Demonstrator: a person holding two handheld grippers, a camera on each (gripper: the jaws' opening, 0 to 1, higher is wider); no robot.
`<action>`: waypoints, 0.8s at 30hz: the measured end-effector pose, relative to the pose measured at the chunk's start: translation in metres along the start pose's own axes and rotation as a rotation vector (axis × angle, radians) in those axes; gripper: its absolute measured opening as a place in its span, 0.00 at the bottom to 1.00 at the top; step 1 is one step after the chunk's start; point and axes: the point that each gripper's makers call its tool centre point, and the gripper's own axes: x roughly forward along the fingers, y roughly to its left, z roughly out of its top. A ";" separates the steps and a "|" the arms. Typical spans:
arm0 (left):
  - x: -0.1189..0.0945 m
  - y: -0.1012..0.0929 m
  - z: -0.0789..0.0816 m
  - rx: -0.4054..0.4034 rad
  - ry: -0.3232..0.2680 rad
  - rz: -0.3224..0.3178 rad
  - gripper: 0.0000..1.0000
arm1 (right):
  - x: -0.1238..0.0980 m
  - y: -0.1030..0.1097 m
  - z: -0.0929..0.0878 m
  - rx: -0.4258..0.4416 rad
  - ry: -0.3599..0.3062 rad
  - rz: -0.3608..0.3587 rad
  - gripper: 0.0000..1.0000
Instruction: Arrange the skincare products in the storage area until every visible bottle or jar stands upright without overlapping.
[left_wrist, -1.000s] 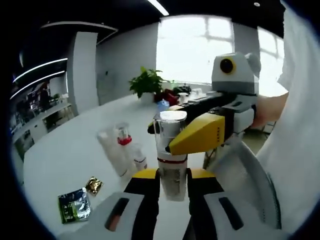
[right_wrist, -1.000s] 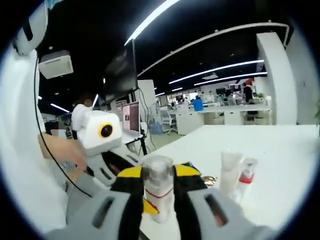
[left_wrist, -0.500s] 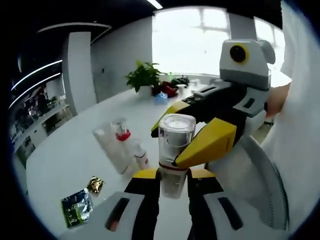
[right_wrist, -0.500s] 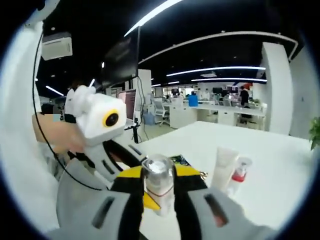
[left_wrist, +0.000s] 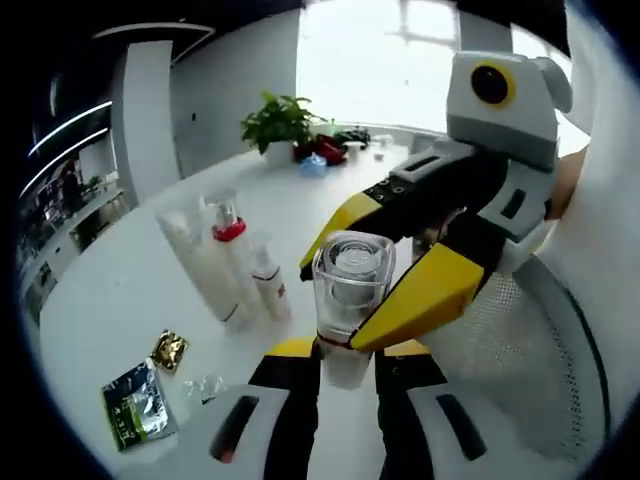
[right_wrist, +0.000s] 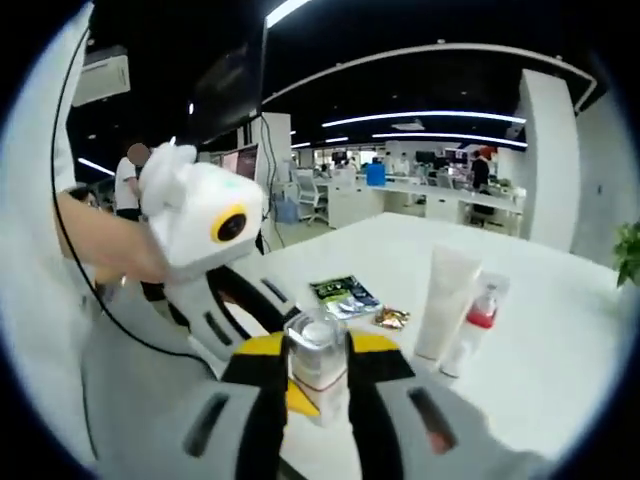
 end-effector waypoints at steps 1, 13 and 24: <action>0.002 0.000 -0.003 0.005 0.008 -0.002 0.17 | 0.001 -0.001 -0.003 0.001 0.006 -0.002 0.21; 0.027 0.007 -0.028 0.010 0.069 -0.033 0.17 | 0.015 -0.011 -0.037 0.022 0.097 -0.024 0.21; 0.037 0.018 -0.036 0.016 0.088 -0.038 0.17 | 0.025 -0.022 -0.050 0.032 0.124 -0.040 0.22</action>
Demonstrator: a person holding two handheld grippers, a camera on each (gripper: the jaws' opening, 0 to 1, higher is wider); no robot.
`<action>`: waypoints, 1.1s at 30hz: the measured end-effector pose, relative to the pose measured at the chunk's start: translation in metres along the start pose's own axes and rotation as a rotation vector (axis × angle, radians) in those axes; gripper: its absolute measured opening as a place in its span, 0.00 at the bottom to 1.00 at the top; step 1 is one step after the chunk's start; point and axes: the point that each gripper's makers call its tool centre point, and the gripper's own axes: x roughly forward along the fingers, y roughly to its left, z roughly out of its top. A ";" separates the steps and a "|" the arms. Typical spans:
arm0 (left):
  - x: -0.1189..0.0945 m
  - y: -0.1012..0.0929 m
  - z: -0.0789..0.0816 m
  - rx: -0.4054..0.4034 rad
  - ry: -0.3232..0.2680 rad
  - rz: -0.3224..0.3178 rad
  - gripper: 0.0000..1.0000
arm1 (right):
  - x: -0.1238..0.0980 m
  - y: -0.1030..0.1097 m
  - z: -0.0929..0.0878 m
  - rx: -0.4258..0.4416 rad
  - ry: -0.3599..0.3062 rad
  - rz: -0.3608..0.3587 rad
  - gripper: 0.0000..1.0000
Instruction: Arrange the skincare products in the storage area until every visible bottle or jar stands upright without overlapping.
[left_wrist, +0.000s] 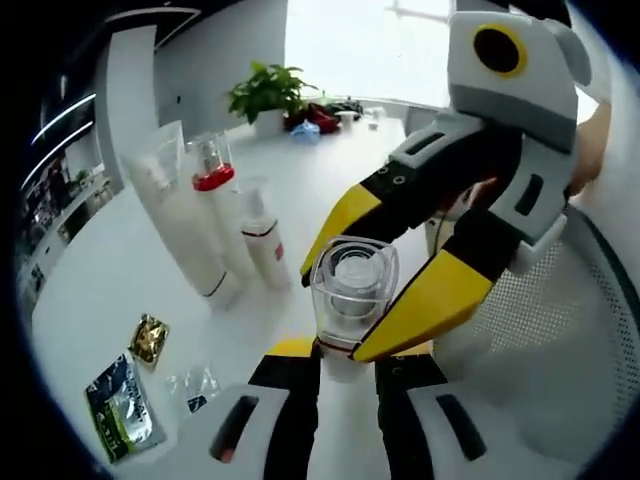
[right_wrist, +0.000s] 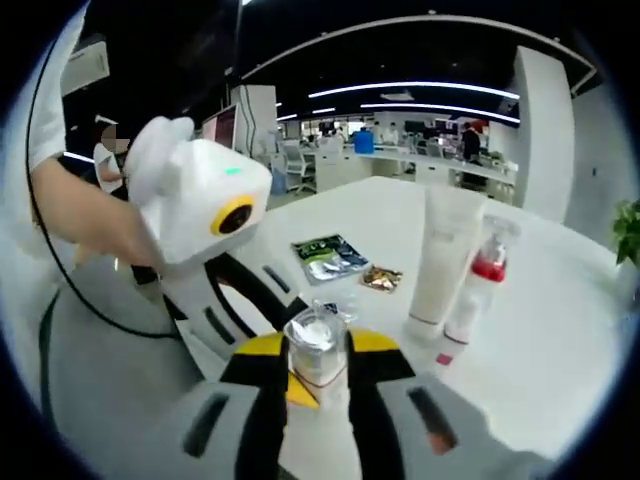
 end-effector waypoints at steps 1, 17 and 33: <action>0.000 0.000 0.000 -0.001 -0.001 0.000 0.17 | 0.001 0.000 0.000 -0.002 0.001 -0.001 0.22; 0.009 0.005 -0.010 0.006 0.017 -0.005 0.17 | 0.009 -0.002 -0.011 -0.008 0.022 -0.002 0.22; 0.015 0.017 -0.004 0.008 -0.008 -0.003 0.17 | 0.001 -0.017 -0.001 0.118 -0.070 -0.027 0.29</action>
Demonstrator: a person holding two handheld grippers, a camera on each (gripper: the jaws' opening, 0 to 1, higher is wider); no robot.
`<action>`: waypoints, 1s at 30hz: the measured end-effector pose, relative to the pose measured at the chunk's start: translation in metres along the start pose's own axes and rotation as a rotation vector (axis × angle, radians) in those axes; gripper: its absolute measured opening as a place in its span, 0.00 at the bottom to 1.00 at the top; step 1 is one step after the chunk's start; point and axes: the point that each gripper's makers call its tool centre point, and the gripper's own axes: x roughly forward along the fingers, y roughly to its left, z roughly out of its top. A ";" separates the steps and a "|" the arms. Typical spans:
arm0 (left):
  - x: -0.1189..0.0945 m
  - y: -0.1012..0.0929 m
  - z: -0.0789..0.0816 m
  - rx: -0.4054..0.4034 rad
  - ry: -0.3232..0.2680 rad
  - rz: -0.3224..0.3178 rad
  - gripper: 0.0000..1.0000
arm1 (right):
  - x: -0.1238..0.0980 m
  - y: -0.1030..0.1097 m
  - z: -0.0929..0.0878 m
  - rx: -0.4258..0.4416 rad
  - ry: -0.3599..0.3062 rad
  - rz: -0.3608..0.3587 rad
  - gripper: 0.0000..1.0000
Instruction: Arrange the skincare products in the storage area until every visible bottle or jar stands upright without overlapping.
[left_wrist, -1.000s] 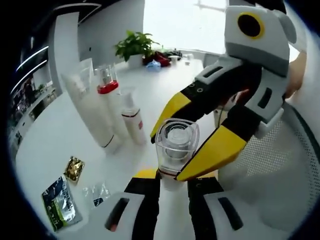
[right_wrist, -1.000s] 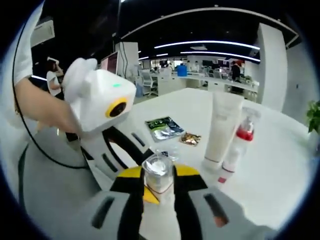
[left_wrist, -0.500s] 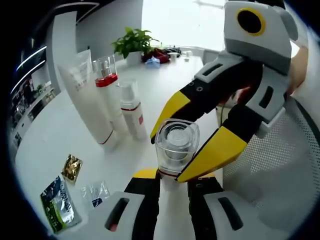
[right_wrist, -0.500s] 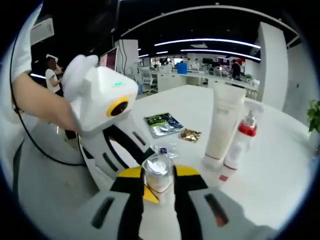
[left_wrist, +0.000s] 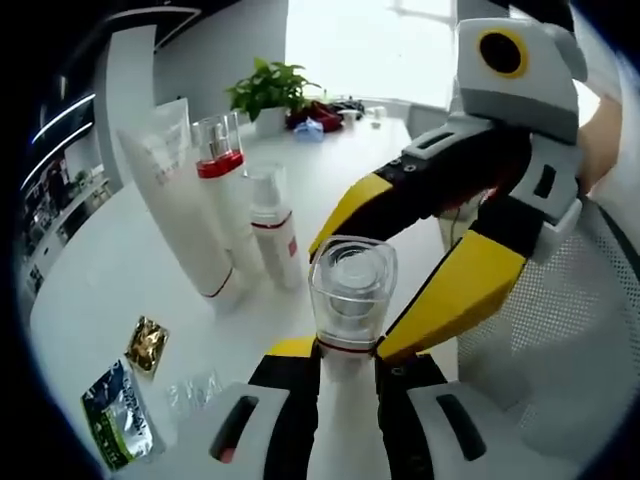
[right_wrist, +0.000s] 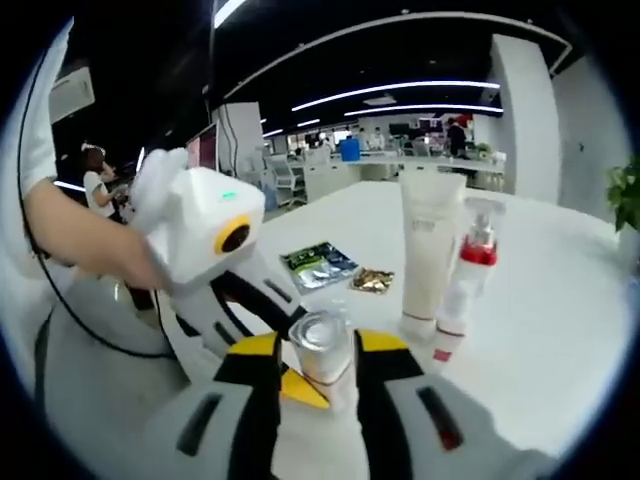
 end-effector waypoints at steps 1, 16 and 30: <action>0.000 0.001 0.000 0.001 -0.002 0.000 0.17 | -0.001 -0.002 0.001 0.009 -0.003 -0.005 0.30; 0.010 0.017 0.013 0.012 -0.016 -0.012 0.17 | -0.017 -0.016 0.007 0.043 -0.025 -0.041 0.55; 0.024 0.042 0.025 0.021 -0.030 -0.007 0.17 | -0.032 -0.036 0.002 0.048 -0.009 -0.101 0.68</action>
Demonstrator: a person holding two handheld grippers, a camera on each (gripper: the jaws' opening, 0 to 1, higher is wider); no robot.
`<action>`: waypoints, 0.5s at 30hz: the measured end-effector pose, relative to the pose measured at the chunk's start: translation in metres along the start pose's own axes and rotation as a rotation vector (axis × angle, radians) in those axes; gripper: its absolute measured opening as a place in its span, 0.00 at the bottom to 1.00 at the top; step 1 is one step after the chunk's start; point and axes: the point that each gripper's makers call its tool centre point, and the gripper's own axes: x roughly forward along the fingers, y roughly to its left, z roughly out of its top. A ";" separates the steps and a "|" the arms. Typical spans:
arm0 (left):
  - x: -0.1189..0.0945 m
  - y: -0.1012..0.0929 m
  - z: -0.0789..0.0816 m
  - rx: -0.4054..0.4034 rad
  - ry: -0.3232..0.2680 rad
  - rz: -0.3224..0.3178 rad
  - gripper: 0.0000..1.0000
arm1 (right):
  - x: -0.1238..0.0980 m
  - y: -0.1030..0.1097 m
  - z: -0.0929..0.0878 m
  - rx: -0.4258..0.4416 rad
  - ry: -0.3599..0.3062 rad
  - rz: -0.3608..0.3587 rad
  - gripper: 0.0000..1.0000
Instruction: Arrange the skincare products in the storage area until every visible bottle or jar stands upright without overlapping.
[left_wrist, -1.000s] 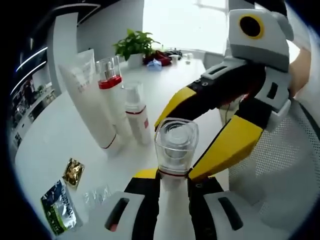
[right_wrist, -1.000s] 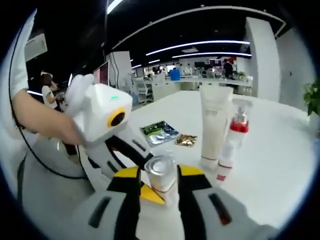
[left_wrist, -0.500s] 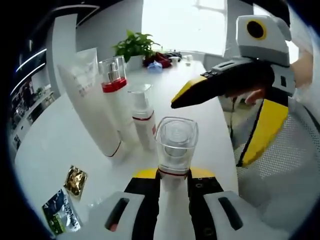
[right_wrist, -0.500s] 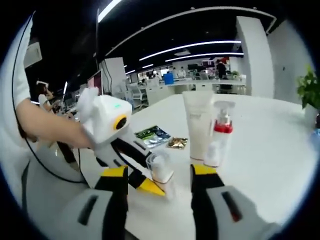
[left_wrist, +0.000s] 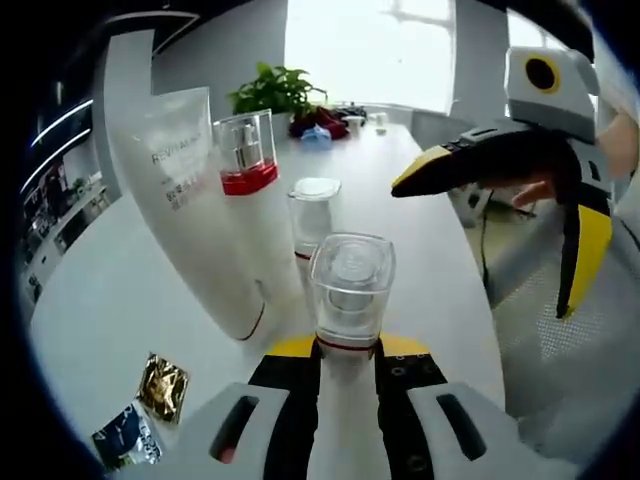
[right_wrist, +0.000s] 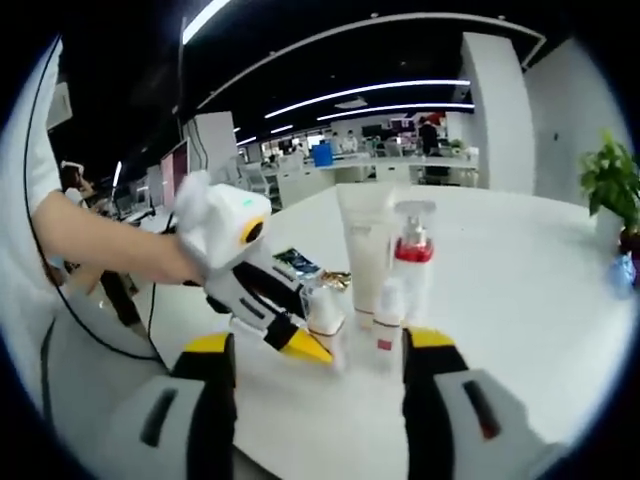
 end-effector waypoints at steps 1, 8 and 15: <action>0.001 0.001 0.001 0.001 -0.001 -0.001 0.17 | 0.000 0.000 -0.001 0.000 0.003 -0.001 0.69; 0.011 0.011 0.007 0.010 -0.010 -0.002 0.17 | 0.001 -0.002 -0.003 0.009 0.007 -0.009 0.71; 0.016 0.014 0.010 0.018 -0.007 -0.008 0.17 | 0.003 -0.001 -0.005 0.012 0.011 -0.008 0.70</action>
